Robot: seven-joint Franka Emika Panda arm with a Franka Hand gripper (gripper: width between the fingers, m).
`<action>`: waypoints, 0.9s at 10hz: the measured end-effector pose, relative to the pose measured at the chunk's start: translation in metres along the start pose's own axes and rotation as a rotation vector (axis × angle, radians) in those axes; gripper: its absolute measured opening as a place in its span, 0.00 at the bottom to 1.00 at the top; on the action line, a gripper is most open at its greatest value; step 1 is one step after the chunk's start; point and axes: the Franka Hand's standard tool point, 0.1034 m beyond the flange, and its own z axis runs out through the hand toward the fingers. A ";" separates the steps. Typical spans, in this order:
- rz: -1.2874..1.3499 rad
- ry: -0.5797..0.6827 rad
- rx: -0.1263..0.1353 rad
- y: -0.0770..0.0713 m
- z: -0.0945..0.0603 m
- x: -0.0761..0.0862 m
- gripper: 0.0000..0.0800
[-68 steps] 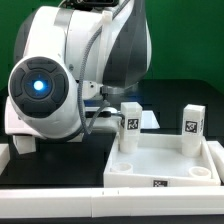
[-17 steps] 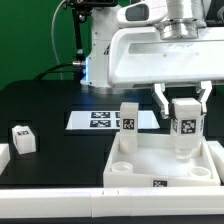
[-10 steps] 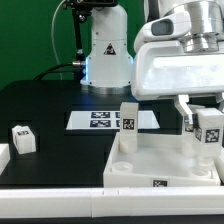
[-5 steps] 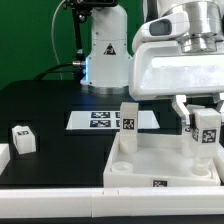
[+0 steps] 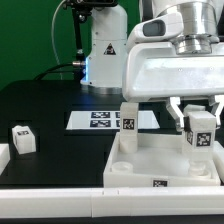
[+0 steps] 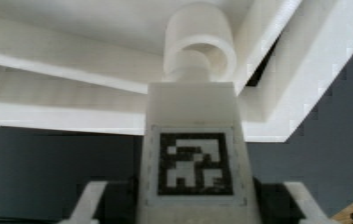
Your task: Assemble square table
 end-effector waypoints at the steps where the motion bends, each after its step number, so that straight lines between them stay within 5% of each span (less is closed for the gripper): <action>1: -0.002 -0.002 0.002 -0.002 0.000 0.000 0.36; 9: -0.006 -0.014 0.000 -0.003 0.012 -0.012 0.36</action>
Offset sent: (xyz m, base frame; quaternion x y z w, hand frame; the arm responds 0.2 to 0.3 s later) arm -0.0036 0.0039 -0.0029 0.0029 0.0021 0.0063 1.0000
